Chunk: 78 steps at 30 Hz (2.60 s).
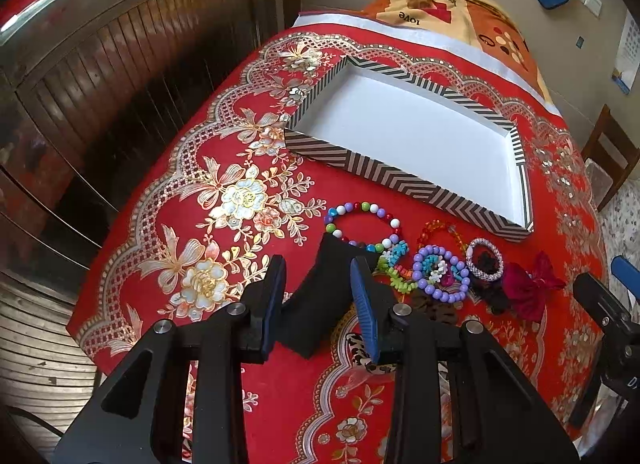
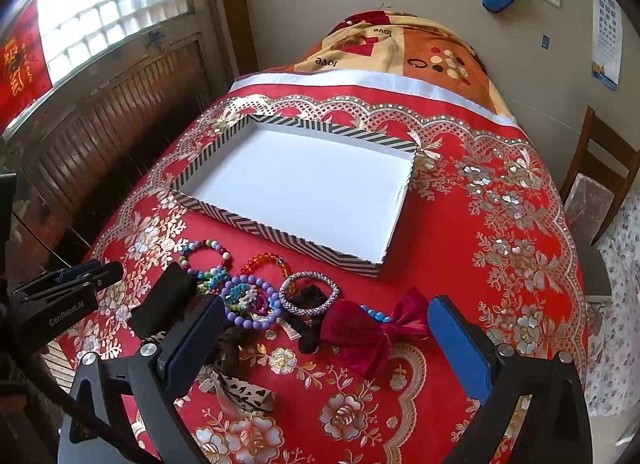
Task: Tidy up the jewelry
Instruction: 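Move both tools over the loose bracelets beside the striped tray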
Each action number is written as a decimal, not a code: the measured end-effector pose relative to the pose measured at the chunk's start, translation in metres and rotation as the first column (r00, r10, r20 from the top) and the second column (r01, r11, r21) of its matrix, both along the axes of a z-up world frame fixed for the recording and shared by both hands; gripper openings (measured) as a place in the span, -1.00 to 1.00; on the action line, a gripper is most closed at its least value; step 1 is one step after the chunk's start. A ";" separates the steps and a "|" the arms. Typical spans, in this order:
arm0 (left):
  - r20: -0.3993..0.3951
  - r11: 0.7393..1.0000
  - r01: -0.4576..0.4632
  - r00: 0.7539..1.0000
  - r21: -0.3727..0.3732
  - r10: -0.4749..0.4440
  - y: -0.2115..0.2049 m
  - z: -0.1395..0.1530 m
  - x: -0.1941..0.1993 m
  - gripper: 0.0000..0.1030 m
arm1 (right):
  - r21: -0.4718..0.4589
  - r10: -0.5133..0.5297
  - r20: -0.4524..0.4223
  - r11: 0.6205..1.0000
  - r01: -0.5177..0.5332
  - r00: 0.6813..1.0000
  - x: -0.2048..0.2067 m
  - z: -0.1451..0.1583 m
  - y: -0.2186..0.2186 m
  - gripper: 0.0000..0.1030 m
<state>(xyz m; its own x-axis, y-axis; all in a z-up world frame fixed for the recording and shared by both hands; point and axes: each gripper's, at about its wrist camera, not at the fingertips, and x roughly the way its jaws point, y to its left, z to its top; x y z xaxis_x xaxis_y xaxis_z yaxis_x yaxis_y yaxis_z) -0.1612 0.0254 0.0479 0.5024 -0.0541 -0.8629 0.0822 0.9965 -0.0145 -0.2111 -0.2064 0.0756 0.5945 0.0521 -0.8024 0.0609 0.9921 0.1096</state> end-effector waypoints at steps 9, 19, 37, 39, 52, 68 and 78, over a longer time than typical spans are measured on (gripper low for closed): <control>0.001 1.000 0.007 1.000 0.004 -0.007 0.002 0.000 -0.004 -0.37 | -0.004 0.013 -0.001 1.000 -0.013 1.000 -0.001 -0.001 0.006 0.97; 0.006 1.000 0.004 1.000 0.007 -0.004 0.007 -0.001 -0.003 -0.37 | -0.011 0.025 -0.006 1.000 -0.025 1.000 0.000 -0.003 0.011 0.97; -0.008 1.000 0.008 1.000 0.010 -0.007 0.007 -0.005 0.005 -0.37 | -0.006 0.044 -0.017 0.999 -0.044 0.999 0.009 -0.009 0.017 0.97; -0.011 1.000 0.010 1.000 0.012 -0.010 0.006 -0.007 0.006 -0.37 | -0.005 0.045 -0.020 0.999 -0.045 0.999 0.010 -0.010 0.017 0.97; -0.033 1.000 0.014 0.999 0.015 -0.013 0.006 -0.013 0.015 -0.37 | 0.004 0.043 -0.030 0.999 -0.043 0.999 0.017 -0.016 0.015 0.97; -0.057 1.000 0.011 0.998 0.012 -0.010 0.009 -0.021 0.023 -0.37 | 0.014 0.051 -0.051 0.999 -0.050 0.997 0.026 -0.024 0.015 0.97; -0.067 1.000 0.011 0.998 0.012 -0.010 0.008 -0.024 0.026 -0.37 | 0.016 0.057 -0.060 0.998 -0.056 0.997 0.030 -0.027 0.015 0.97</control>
